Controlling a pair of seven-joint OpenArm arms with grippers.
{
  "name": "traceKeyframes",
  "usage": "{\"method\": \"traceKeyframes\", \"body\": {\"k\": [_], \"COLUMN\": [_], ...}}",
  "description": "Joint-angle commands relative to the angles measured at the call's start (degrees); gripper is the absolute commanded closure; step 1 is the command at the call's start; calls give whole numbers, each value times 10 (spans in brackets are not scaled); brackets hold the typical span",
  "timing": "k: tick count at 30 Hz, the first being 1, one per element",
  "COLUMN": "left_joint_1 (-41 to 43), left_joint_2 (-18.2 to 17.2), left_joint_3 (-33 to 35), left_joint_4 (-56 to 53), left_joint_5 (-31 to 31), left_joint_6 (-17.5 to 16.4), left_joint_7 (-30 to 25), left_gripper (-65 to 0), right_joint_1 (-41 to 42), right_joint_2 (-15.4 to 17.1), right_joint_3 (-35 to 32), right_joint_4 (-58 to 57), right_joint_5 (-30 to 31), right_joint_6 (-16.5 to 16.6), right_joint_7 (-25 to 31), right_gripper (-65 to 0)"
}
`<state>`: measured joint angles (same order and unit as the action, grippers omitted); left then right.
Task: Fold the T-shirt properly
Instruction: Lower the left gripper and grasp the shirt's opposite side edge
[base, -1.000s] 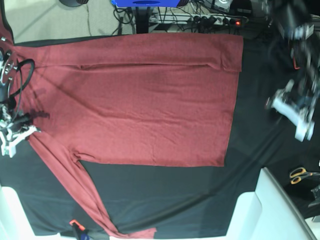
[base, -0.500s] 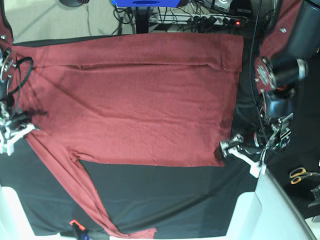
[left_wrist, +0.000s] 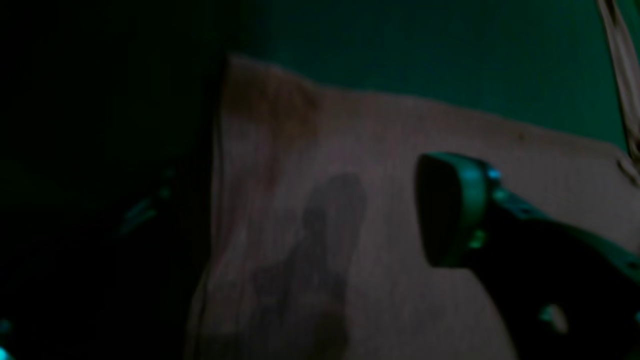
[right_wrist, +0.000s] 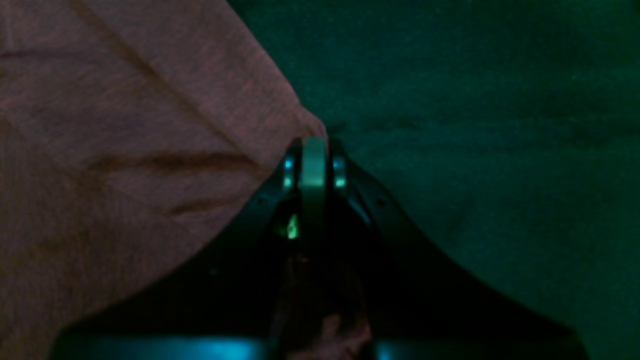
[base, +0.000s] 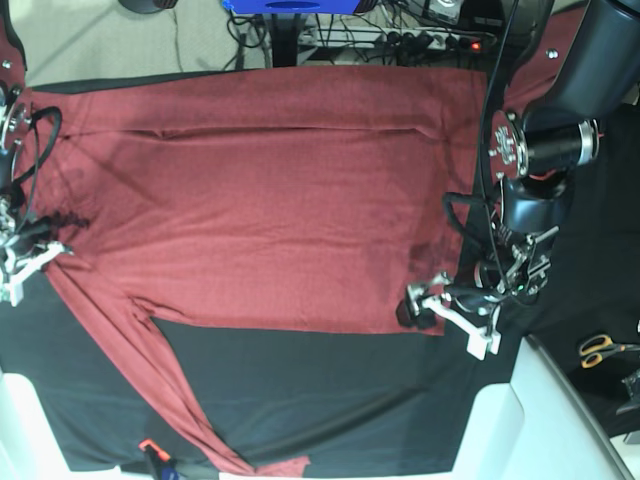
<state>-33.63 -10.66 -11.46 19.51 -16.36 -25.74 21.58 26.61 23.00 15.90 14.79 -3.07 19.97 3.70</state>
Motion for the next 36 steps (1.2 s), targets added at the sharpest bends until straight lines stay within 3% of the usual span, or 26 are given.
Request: {"method": "traceKeyframes", "body": {"k": [1, 7, 11, 19, 24, 30, 36], "left_joint_1": [5, 7, 7, 33, 67, 105, 113], "left_joint_2": [1, -4, -18, -30, -37, -35, -35], "left_joint_3": [3, 1, 1, 1, 0, 0, 0], "left_joint_4": [-1, -1, 0, 73, 180, 287, 304], "left_joint_5": [16, 16, 16, 16, 15, 15, 0], "left_joint_6": [5, 5, 5, 7, 5, 5, 5], "left_joint_7": [49, 47, 47, 37, 112, 151, 156], "left_gripper": [-474, -240, 0, 0, 0, 0, 0], "right_joint_1": [9, 9, 9, -10, -16, -17, -41], "right_joint_2": [11, 4, 0, -9, -9, -8, 2], "right_joint_3": [1, 1, 1, 1, 1, 1, 1], "right_joint_4": [7, 8, 8, 75, 90, 90, 121], "right_joint_5": [0, 0, 0, 0, 0, 7, 54], "right_joint_6": [-3, -3, -3, -3, -39, -39, -39], "right_joint_7": [3, 3, 6, 8, 8, 10, 31], "right_gripper": [-2, -2, -2, -2, -2, -2, -2]}}
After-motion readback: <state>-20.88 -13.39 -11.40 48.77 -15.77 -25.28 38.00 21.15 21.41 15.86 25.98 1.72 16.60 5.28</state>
